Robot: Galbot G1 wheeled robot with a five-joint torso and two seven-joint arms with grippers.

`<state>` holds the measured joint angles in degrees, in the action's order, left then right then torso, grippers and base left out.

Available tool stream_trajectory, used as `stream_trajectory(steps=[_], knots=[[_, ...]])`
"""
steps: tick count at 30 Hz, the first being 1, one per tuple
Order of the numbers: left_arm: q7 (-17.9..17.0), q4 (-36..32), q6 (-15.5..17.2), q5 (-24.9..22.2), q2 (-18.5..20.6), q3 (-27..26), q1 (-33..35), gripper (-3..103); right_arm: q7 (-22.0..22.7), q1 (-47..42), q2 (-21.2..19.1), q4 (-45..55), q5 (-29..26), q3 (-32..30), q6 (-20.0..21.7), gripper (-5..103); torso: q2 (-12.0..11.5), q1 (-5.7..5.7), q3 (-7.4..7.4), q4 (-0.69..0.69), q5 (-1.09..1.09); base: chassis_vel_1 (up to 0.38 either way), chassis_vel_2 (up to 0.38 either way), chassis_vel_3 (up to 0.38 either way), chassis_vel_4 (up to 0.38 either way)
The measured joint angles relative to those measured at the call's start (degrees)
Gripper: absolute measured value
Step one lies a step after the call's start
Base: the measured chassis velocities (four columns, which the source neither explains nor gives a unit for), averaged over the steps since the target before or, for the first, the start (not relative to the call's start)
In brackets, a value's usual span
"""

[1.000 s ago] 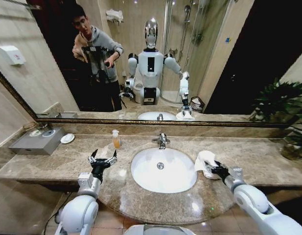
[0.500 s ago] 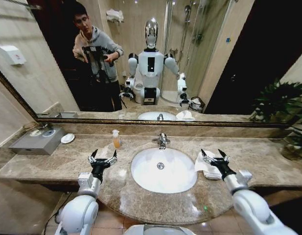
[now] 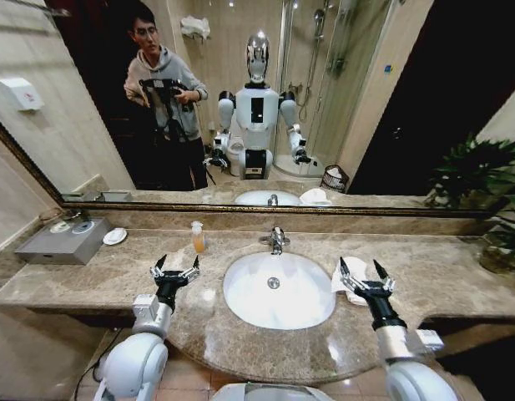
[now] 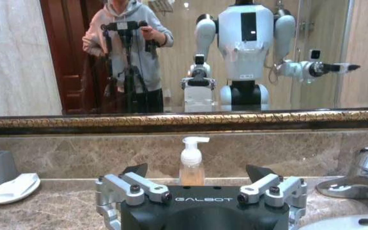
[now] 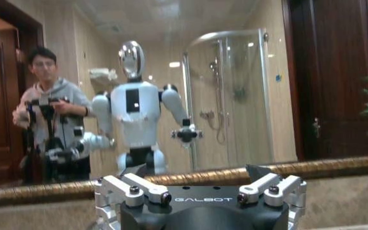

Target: Pick up the towel from the sink counter and wipe the mirror surface.

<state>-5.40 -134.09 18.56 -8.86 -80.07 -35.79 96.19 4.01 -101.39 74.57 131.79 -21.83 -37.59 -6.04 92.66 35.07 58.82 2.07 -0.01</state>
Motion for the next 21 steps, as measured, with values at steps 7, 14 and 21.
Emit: stream_trajectory(steps=[7,14,21], knots=[[0.0,0.0,0.0,0.0,0.0,0.0,0.0,100,0.0,2.4,4.2,0.5,4.8,2.9,1.0,100,0.0,0.0,0.0,-0.01,0.01,0.0,0.0,0.0,0.0],[0.0,0.0,0.0,0.0,0.0,0.0,0.0,100,-0.2,4.1,6.7,-0.5,8.9,3.3,1.6,100,0.0,0.0,0.0,-0.01,0.0,0.0,0.0,0.0,0.0],[0.0,0.0,0.0,0.0,0.0,0.0,0.0,100,-0.3,5.5,7.4,-0.5,10.3,3.0,5.9,100,0.0,0.0,0.0,-0.01,0.01,0.0,0.0,0.0,0.0]])
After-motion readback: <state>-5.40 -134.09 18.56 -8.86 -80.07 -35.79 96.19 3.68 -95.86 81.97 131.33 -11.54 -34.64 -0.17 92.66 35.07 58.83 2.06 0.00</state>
